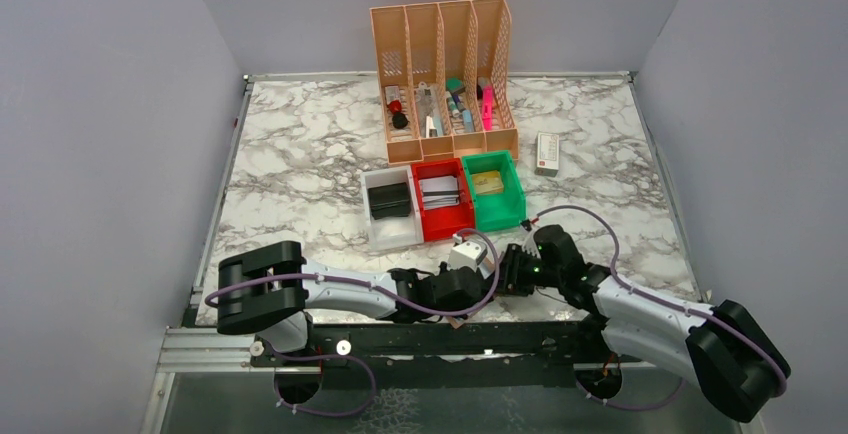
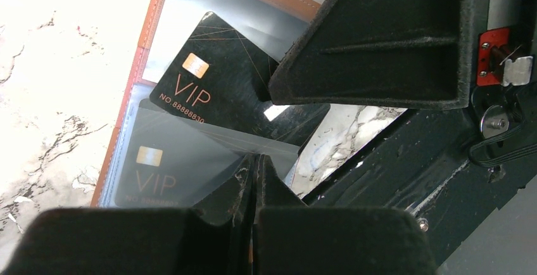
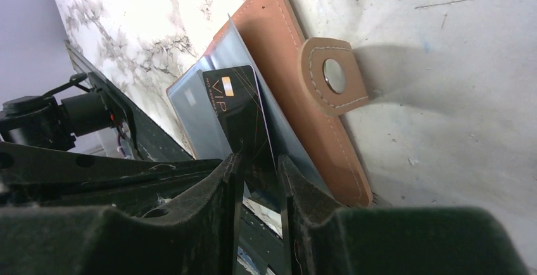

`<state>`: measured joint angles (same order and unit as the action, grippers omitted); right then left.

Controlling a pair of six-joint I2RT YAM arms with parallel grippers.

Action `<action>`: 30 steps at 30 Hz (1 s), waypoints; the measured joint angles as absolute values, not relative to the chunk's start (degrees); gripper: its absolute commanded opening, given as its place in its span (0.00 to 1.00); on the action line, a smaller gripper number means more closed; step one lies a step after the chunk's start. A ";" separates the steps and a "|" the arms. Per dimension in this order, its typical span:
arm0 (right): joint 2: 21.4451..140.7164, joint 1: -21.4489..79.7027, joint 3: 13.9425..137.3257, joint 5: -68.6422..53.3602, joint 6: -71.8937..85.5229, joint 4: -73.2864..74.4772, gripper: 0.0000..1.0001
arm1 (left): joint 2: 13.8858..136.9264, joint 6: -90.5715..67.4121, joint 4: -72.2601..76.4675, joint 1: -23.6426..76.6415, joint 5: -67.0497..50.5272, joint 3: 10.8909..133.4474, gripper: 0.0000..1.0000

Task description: Take the credit cards out of the card holder

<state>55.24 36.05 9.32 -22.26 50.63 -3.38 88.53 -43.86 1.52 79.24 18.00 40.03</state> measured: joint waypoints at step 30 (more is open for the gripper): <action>52.77 35.55 6.59 -26.22 53.32 -11.92 0.01 | 86.72 -44.66 1.80 79.26 18.00 38.24 0.00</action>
<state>52.77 35.55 6.59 -26.22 53.32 -11.92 86.72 -44.66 1.80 79.26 18.00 38.24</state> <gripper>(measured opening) 0.015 0.008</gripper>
